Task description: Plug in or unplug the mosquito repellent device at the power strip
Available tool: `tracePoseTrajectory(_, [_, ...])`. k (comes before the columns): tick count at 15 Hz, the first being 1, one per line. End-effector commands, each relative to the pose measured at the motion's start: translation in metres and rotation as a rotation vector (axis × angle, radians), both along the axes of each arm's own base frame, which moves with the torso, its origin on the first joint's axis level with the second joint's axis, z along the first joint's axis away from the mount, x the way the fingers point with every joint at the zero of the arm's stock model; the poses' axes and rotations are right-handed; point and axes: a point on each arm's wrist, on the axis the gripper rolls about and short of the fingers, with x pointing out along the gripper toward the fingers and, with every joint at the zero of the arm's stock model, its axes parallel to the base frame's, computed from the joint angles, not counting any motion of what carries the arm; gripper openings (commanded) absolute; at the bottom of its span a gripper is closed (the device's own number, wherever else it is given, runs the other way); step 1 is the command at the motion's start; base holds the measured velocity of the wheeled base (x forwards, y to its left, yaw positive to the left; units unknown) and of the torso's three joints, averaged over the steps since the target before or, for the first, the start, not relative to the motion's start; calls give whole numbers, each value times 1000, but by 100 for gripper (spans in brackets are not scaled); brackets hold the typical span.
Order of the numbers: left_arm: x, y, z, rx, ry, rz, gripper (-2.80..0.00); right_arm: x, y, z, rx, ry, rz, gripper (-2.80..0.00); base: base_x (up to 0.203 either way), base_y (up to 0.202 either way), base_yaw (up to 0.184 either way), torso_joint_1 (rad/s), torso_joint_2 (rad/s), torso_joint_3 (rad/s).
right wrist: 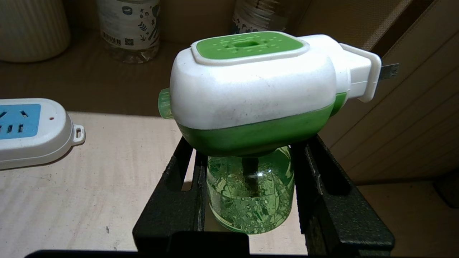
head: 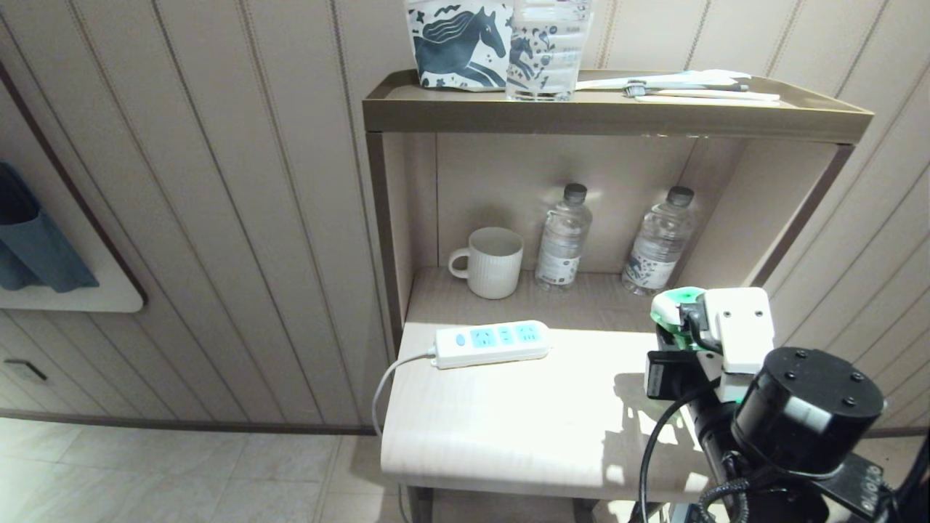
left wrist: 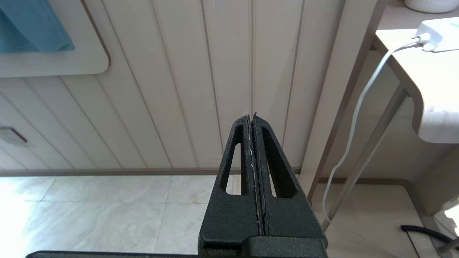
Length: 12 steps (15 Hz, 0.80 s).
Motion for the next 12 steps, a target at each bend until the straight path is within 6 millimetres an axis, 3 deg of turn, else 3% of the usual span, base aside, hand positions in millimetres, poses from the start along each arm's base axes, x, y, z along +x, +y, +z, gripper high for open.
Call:
tracePoseTrajectory(1, [0, 0, 0, 0, 0, 0, -280, -3, -2, 4, 1, 2, 6, -280, 0, 0, 0, 0, 0, 0])
tracePoseTrajectory(8, [0, 0, 0, 0, 0, 0, -280, -20, -15, 13, -29, 134, 70, -280, 0, 0, 0, 0, 0, 0])
tracePoseTrajectory(12, [0, 0, 0, 0, 0, 0, -280, -22, -22, 4, -65, 194, 45, -280, 0, 0, 0, 0, 0, 0])
